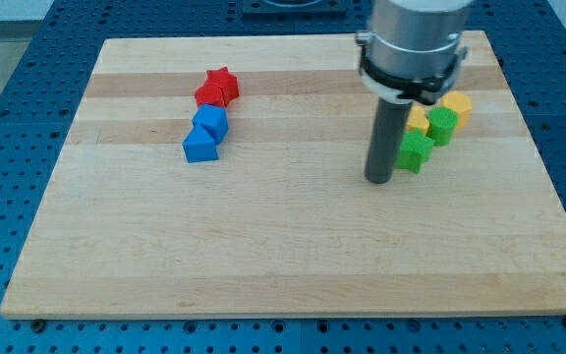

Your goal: Move the green star to the bottom of the green circle

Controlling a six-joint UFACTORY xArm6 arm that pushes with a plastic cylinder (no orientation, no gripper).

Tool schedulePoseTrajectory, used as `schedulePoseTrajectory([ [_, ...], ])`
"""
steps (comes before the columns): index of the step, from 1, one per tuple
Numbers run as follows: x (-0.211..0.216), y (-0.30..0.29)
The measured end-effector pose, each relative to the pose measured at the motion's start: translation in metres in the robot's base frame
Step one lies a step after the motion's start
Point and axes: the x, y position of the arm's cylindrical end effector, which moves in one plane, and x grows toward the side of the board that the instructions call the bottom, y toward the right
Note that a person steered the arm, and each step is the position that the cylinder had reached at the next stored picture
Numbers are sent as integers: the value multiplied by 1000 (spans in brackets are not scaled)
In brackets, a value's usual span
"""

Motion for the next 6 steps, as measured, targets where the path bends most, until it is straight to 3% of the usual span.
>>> schedulePoseTrajectory([
  [2,-22,13],
  [6,-22,67],
])
